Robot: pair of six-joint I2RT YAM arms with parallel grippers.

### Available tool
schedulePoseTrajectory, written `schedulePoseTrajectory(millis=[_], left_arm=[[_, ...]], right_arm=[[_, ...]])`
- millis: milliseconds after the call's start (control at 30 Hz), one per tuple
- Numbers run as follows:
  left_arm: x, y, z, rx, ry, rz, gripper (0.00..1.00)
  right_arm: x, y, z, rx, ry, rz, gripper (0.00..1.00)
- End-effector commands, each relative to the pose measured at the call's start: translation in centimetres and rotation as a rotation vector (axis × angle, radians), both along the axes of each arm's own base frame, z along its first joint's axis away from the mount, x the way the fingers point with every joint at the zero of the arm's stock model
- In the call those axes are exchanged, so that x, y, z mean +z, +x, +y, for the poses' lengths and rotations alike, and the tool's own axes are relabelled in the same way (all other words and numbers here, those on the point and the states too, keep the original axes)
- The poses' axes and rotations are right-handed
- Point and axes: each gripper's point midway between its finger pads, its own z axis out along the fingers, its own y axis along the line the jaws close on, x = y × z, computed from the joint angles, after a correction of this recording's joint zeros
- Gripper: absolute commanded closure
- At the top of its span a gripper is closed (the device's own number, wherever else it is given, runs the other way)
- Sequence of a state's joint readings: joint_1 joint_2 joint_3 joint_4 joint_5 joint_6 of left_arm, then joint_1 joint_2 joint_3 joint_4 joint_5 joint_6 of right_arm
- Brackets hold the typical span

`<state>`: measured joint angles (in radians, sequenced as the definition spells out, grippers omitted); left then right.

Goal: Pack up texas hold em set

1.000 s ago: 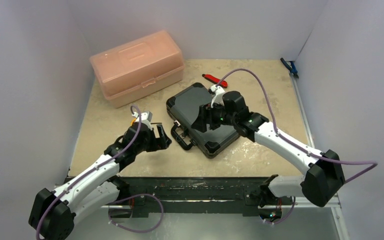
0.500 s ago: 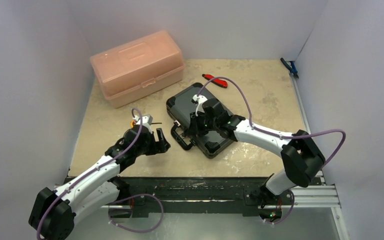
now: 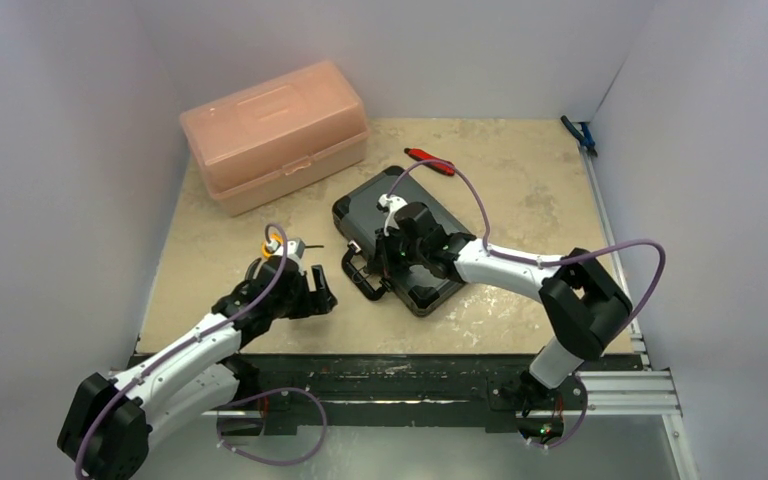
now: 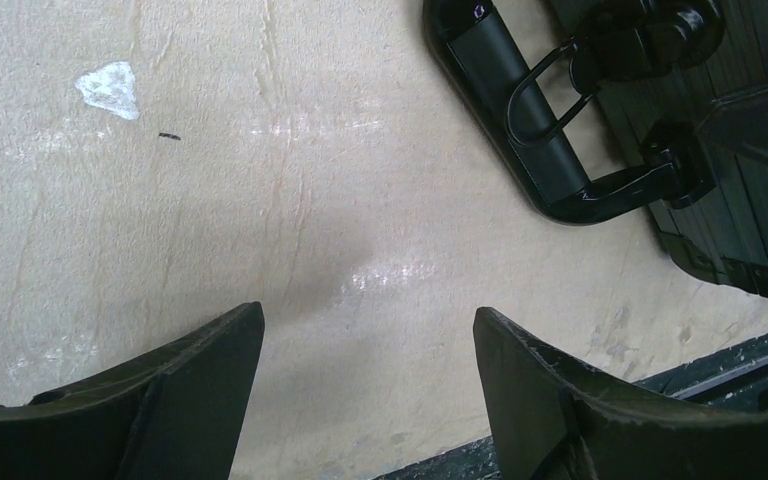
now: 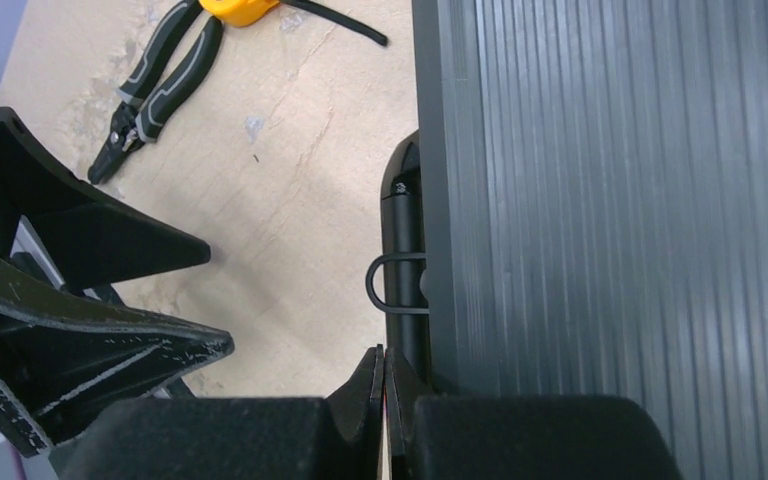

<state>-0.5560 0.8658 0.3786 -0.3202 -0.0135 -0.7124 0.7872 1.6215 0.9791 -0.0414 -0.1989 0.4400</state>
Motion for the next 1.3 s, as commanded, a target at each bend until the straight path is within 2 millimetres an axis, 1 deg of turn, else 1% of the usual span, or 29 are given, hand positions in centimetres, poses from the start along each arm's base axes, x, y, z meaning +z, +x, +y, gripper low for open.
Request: schedulePoseTrajectory(millis=[0, 100, 200, 333, 400, 533, 667, 767, 833, 933, 1000, 1067, 1200, 1267], left_arm=[[0.3, 0.7, -0.3, -0.01, -0.005, -0.027, 0.24], [0.2, 0.9, -0.6, -0.014, -0.013, -0.029, 0.25], [0.1, 1.3, -0.9, -0.011, -0.019, -0.033, 0.27], [0.3, 1.9, -1.8, -0.03, -0.046, -0.038, 0.31], [0.5, 2.5, -2.2, -0.03, -0.053, -0.048, 0.34], [0.6, 3.8, -2.7, -0.014, -0.053, -0.062, 0.42], [0.7, 5.2, -3.5, -0.009, -0.055, -0.066, 0.46], [0.6, 6.0, -4.0, -0.011, -0.053, -0.065, 0.48], [0.4, 6.2, -4.2, -0.013, -0.051, -0.054, 0.49], [0.8, 7.0, -4.7, -0.016, -0.06, -0.075, 0.5], [0.8, 7.2, -4.9, -0.021, -0.062, -0.076, 0.5], [0.7, 7.3, -5.0, -0.025, -0.061, -0.074, 0.5], [0.3, 7.5, -5.1, -0.024, -0.056, -0.068, 0.52], [0.1, 7.5, -5.1, -0.028, -0.049, -0.06, 0.53]], right_arm=[[-3.1, 0.5, -1.6, -0.089, -0.074, 0.022, 1.0], [-4.3, 0.4, -2.4, -0.132, -0.102, 0.05, 1.0], [-5.3, -0.1, -2.6, -0.144, -0.108, 0.08, 1.0], [-5.6, -0.2, -3.2, -0.17, -0.116, 0.086, 1.0], [-5.0, -0.1, -3.3, -0.176, -0.114, 0.075, 1.0], [-3.2, 0.5, -3.2, -0.192, -0.095, 0.044, 1.0], [-1.5, 1.6, -3.6, -0.233, -0.072, 0.023, 1.0], [0.5, 2.5, -3.8, -0.249, -0.031, -0.001, 1.0], [1.6, 3.0, -4.0, -0.259, -0.011, -0.016, 1.0], [2.3, 3.8, -4.8, -0.278, -0.001, -0.018, 1.0], [2.0, 4.1, -5.3, -0.28, 0.009, -0.005, 1.0], [1.3, 4.2, -5.6, -0.28, -0.003, 0.009, 1.0], [-0.9, 3.8, -5.9, -0.283, -0.034, 0.042, 1.0], [-2.1, 3.2, -6.0, -0.28, -0.041, 0.072, 1.0]])
